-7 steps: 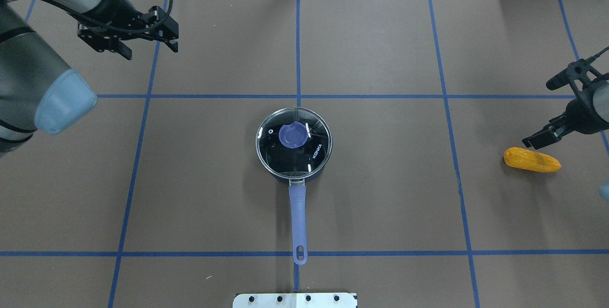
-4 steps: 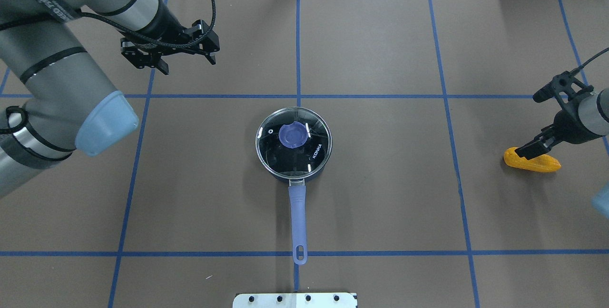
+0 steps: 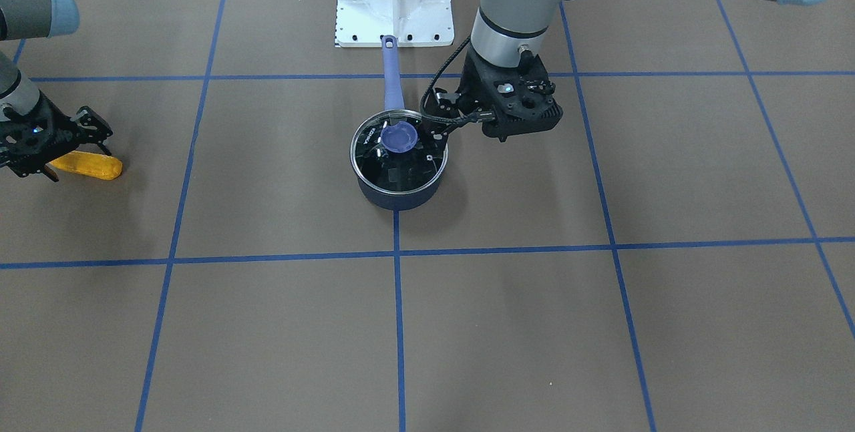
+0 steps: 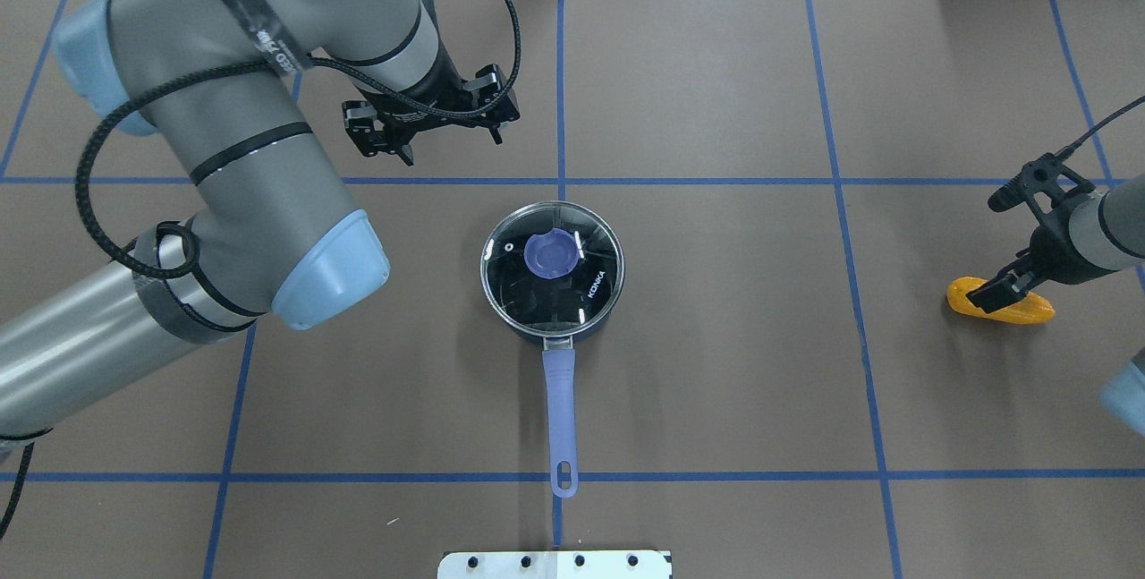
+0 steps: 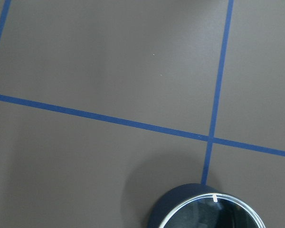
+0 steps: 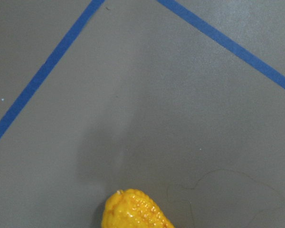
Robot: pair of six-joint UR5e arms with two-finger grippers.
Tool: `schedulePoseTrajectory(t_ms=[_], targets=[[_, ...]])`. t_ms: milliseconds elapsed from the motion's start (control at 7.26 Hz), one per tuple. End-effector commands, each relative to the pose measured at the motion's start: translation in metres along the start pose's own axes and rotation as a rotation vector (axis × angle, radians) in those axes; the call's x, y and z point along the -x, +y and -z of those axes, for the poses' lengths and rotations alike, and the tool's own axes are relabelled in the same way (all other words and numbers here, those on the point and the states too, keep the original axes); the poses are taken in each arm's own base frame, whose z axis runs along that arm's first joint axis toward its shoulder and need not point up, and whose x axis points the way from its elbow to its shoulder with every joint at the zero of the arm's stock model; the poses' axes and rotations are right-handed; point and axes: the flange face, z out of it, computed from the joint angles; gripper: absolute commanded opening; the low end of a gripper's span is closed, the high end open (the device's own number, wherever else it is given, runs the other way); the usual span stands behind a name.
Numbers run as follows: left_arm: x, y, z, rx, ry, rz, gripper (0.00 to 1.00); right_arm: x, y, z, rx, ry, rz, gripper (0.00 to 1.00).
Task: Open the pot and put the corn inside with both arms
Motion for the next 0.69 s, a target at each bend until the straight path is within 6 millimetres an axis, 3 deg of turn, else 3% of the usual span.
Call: schedulePoseTrajectory(t_ms=[0, 413, 551], targets=[[-0.018, 0.007, -0.003, -0.005, -0.001, 0.007, 0.98, 0.001, 0.008, -0.012, 0.029, 0.004, 0.003, 1.00], [-0.048, 0.038, -0.024, -0.001, -0.019, -0.011, 0.98, 0.013, 0.012, -0.025, 0.053, -0.011, 0.026, 1.00], [-0.049, 0.037, -0.026, -0.001, -0.025, -0.008, 0.98, 0.014, 0.011, -0.025, 0.053, -0.013, 0.027, 1.00]])
